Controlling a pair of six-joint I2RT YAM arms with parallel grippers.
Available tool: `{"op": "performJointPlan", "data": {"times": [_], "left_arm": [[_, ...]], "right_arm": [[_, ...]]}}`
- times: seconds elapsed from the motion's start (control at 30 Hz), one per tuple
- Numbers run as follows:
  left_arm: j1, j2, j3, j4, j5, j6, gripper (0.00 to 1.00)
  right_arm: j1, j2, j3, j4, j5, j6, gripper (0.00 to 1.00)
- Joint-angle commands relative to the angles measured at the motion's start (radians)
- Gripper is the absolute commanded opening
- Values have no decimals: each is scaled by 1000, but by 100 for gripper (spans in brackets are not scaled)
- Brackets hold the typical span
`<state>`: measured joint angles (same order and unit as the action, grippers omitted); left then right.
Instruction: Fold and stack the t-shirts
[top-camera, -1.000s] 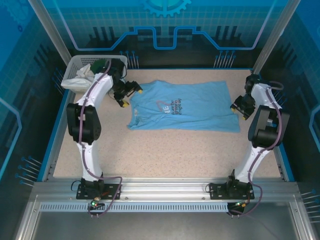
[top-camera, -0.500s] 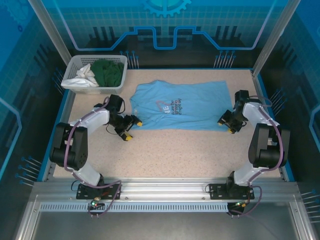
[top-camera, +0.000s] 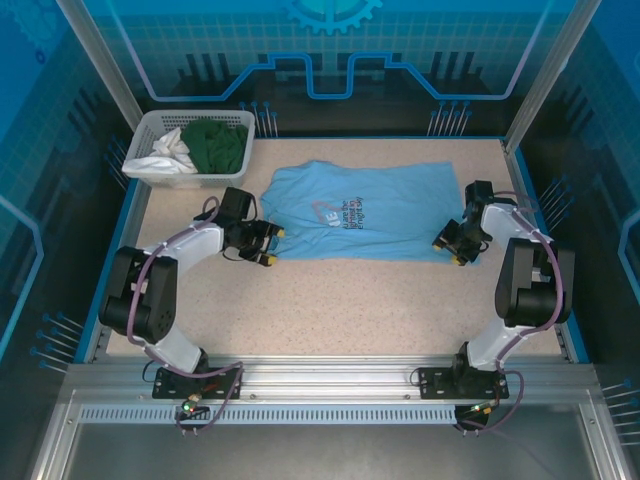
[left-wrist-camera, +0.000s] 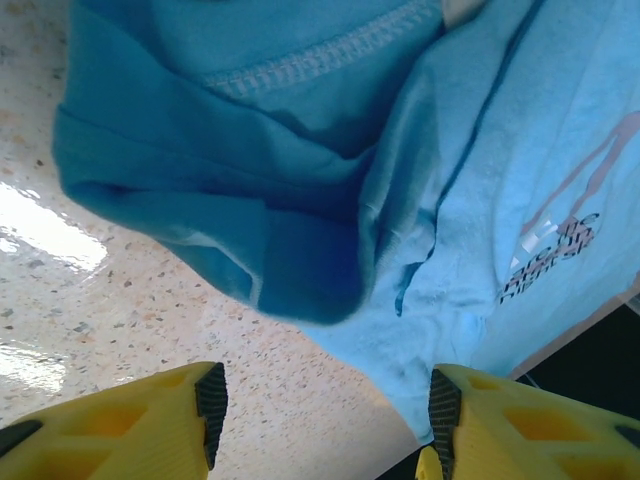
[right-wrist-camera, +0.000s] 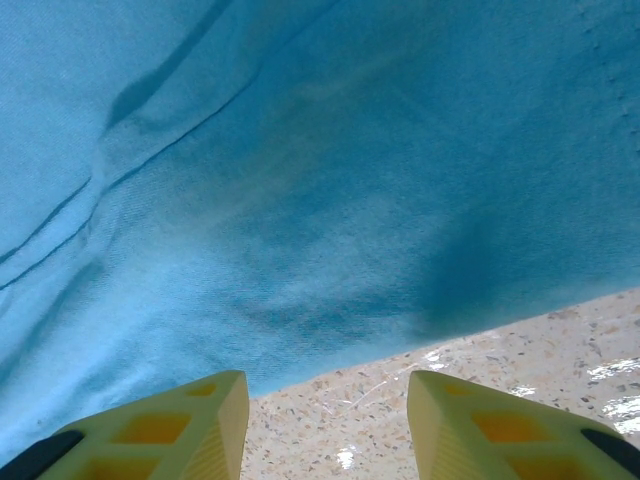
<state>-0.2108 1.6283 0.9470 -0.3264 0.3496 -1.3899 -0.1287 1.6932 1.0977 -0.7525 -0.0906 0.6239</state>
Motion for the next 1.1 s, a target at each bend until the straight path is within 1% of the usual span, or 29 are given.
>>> {"op": "performJointPlan", "data": {"times": [0.0, 0.17, 0.5, 0.63, 0.8, 0.83, 0.93, 1.07], "left_arm": [[-26, 22, 16, 0, -46, -63, 58], [-39, 56, 18, 13, -66, -72, 58], [-30, 91, 33, 20, -124, -47, 41], [-17, 105, 45, 14, -120, -30, 31], [14, 101, 59, -38, -123, 24, 7], [21, 95, 59, -51, -121, 35, 4], [44, 67, 57, -108, -112, 85, 0], [74, 28, 33, -186, -72, 171, 0]], "right_arm": [[16, 21, 16, -7, -6, 0, 46], [14, 30, 24, -9, 0, -1, 46], [15, 33, 38, -11, -4, -3, 46], [11, 40, 42, -16, 10, -9, 45], [1, 70, 52, -31, 30, -14, 43], [-2, 76, 53, -31, 34, -15, 43], [-13, 102, 64, -43, 47, -20, 43], [-47, 143, 72, -79, 67, -19, 43]]}}
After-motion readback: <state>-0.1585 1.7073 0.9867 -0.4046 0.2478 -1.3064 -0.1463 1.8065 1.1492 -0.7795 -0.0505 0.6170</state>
